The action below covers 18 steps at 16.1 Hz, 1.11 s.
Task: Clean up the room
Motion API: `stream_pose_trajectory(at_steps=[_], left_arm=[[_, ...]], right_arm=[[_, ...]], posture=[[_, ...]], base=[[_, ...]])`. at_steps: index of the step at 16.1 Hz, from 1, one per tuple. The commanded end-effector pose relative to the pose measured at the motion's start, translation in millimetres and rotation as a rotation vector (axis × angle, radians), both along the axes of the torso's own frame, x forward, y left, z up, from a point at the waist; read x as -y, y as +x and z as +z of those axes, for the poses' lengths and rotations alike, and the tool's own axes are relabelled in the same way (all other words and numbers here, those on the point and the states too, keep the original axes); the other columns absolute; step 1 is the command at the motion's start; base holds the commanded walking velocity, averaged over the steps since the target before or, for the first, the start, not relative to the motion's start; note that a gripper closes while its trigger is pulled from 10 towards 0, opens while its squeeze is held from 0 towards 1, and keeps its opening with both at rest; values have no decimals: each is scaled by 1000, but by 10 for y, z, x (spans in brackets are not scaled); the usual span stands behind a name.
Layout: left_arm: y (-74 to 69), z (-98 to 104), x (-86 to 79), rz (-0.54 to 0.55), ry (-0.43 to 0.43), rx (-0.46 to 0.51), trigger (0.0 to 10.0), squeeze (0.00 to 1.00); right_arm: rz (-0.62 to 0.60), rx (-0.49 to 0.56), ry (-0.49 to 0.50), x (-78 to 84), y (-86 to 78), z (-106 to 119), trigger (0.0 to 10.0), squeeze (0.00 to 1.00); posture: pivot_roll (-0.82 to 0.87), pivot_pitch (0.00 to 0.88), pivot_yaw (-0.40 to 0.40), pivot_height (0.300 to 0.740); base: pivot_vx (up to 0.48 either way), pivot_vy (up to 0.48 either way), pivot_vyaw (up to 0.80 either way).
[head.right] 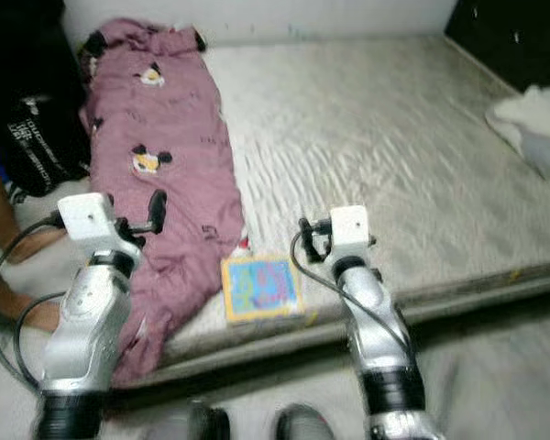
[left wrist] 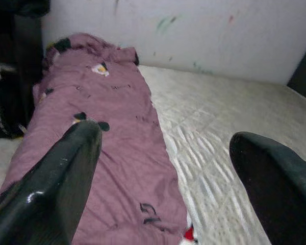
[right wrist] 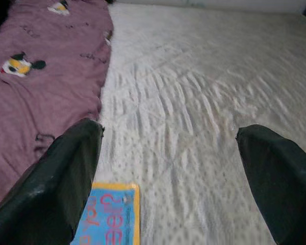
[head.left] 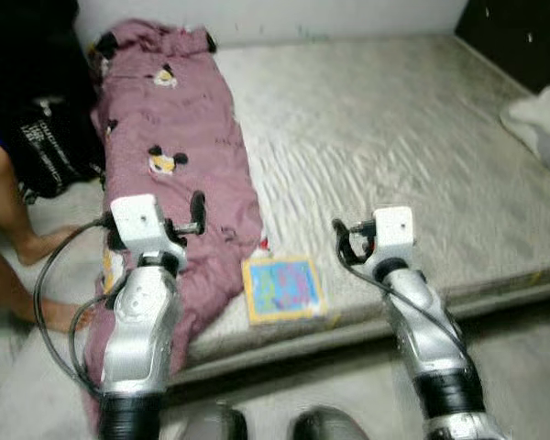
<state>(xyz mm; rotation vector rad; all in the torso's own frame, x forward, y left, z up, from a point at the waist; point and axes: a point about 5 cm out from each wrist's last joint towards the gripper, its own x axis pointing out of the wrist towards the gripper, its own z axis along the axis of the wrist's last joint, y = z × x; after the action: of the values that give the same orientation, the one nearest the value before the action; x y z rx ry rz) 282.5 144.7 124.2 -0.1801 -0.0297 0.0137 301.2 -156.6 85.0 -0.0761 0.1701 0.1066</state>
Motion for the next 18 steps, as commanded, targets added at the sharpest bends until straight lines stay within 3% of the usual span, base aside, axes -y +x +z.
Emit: stream_pose_trajectory(at_steps=[1, 4, 11, 13, 18], left_arm=[[17, 8, -8, 5, 7, 0, 10000, 0], [55, 25, -43, 5, 1, 6, 10000, 0], [76, 20, -60, 13, 7, -3, 10000, 0], [58, -19, -54, -6, -47, -17, 10000, 0], [83, -60, -177, 37, 16, -26, 10000, 0]], right_arm=[[-7, 2, -1, 12, 17, 12, 10000, 0], [-14, 0, 0, 17, 19, 11, 10000, 0], [-19, 7, 2, 44, 32, 24, 10000, 0], [-18, 7, -3, 56, 27, 27, 10000, 0], [-30, 11, 26, 19, 36, 45, 10000, 0]], posture=[[-13, 57, -12, 740], [-14, 59, -13, 740], [-11, 75, -17, 740], [-11, 75, -18, 740], [-7, 79, -11, 740]], base=[[0, 0, 0], [0, 0, 0], [0, 0, -499], [0, 0, 0], [0, 0, -480]])
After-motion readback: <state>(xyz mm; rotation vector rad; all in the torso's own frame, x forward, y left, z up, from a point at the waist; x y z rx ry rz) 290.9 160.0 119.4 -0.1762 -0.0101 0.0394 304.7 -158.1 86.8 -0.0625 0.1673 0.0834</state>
